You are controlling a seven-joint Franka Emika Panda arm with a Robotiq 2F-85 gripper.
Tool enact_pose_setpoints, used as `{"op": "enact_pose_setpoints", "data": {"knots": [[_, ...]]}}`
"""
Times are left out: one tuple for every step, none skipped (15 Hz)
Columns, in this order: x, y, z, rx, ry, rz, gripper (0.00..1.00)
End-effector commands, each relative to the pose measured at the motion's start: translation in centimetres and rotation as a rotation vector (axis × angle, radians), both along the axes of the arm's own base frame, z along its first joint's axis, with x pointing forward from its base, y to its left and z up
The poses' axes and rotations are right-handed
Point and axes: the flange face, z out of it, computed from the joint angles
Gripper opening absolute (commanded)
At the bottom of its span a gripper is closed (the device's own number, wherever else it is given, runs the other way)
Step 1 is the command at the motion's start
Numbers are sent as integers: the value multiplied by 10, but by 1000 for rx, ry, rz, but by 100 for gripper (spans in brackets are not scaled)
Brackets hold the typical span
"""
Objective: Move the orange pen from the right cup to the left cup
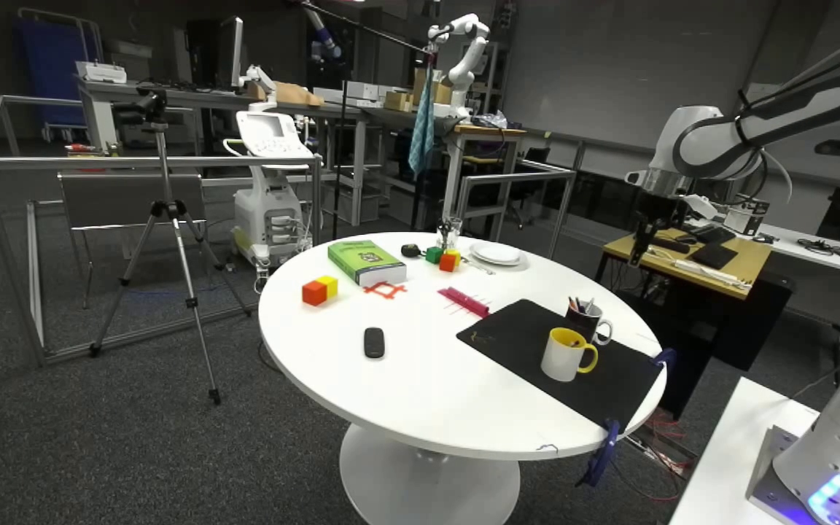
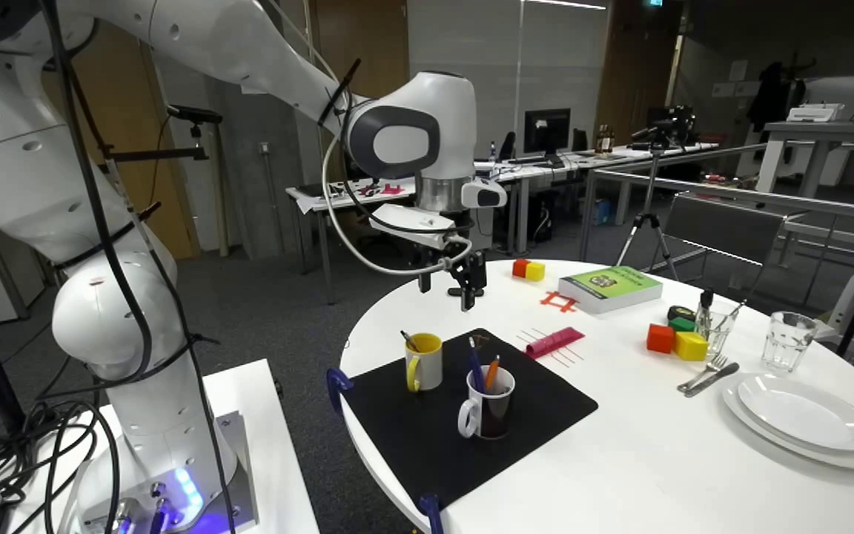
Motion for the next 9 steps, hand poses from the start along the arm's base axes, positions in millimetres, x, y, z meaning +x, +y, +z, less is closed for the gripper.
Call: {"op": "enact_pose_setpoints", "data": {"knots": [[3,-9,-3,-23,-95,1,100],[6,-12,-5,-30,-125,-6,100],[9,-15,-7,-31,-141,-4,100],[12,-17,-9,-39,-162,-6,100],[15,-19,-12,-41,-178,-9,100],[20,-20,-15,-41,-198,-6,100],[23,-22,-18,-46,-212,-4,100],[28,-24,-23,-50,-224,3,100],[31,-25,-26,-50,-235,6,100]]}}
